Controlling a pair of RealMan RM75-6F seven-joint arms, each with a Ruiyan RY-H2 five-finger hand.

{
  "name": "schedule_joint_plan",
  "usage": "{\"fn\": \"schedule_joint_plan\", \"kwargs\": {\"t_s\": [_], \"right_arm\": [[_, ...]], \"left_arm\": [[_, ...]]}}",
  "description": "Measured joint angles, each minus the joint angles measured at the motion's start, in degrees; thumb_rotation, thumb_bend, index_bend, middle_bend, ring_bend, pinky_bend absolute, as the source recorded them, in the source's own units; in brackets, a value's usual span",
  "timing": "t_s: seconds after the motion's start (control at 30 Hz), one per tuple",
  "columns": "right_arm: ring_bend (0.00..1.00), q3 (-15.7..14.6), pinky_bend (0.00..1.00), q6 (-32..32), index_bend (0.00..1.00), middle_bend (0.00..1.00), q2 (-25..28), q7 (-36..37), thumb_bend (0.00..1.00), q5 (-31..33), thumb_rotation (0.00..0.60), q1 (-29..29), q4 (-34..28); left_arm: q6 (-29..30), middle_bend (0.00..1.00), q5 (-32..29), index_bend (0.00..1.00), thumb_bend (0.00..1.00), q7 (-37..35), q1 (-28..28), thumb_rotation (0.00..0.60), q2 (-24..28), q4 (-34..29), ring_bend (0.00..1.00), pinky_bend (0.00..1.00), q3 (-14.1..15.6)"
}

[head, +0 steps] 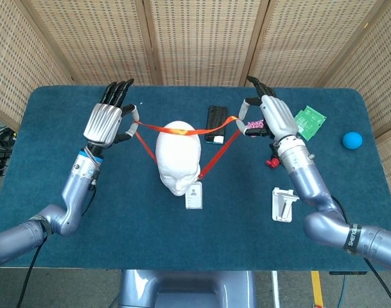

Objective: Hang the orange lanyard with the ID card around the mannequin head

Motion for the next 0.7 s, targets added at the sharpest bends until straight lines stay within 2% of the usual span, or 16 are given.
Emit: {"fn": "schedule_joint_plan", "kwargs": {"t_s": [0.13,0.4,0.43,0.47,0.5,0.53,0.57,0.6,0.67,0.7], "right_arm": [[0.00,0.0,0.00,-2.2,0.76,0.01,-1.1,-1.0,0.61,3.1,0.600,2.2,4.2],[0.00,-1.8,0.00,-6.0,0.74,0.01,-4.1,-3.4,0.62,6.8,0.600,5.5,12.0],[0.00,-2.0,0.00,-6.5,0.72,0.01,-4.6,-3.4,0.62,7.0,0.600,5.8,13.0],[0.00,-2.1,0.00,-6.9,0.70,0.01,-5.0,-3.4,0.61,7.1,0.600,6.0,13.8],[0.00,-2.3,0.00,-7.3,0.62,0.00,-5.4,-3.3,0.58,7.2,0.600,6.2,14.5],[0.00,-2.4,0.00,-7.7,0.52,0.00,-5.8,-3.1,0.52,7.1,0.600,6.3,15.3],[0.00,-2.5,0.00,-8.1,0.40,0.00,-6.4,-2.7,0.44,7.0,0.600,6.4,16.3],[0.00,-2.6,0.00,-8.5,0.34,0.00,-6.7,-2.4,0.39,6.9,0.600,6.5,17.0],[0.00,-2.8,0.00,-9.3,0.22,0.00,-7.6,-1.7,0.27,6.5,0.600,6.6,18.7],[0.00,-2.9,0.00,-9.6,0.20,0.00,-8.0,-1.4,0.25,6.2,0.600,6.6,19.5]], "left_arm": [[-2.3,0.00,-2.1,0.70,0.43,0.2,-1.7,0.600,-1.7,3.3,0.00,0.00,-0.9],[-5.7,0.00,-4.4,0.64,0.43,-0.8,-4.1,0.600,-5.1,9.7,0.00,0.00,-1.4],[-6.2,0.00,-4.6,0.59,0.42,-0.9,-4.3,0.600,-5.5,10.6,0.00,0.00,-1.4],[-6.5,0.00,-4.7,0.49,0.42,-1.0,-4.6,0.600,-5.8,11.2,0.00,0.00,-1.4],[-6.8,0.00,-4.9,0.39,0.41,-1.0,-4.8,0.600,-6.2,11.9,0.00,0.00,-1.3],[-7.2,0.00,-5.0,0.21,0.41,-1.1,-5.0,0.600,-6.6,12.8,0.00,0.00,-1.2],[-7.7,0.00,-5.2,0.12,0.40,-1.1,-5.2,0.600,-7.0,13.4,0.00,0.00,-1.2],[-8.1,0.00,-5.3,0.03,0.40,-1.2,-5.4,0.600,-7.2,13.9,0.00,0.00,-1.1],[-9.4,0.00,-5.8,0.00,0.38,-1.4,-5.7,0.600,-7.7,14.7,0.00,0.00,-0.9],[-10.0,0.00,-6.1,0.00,0.37,-1.5,-5.9,0.600,-7.8,14.9,0.00,0.00,-0.9]]}}
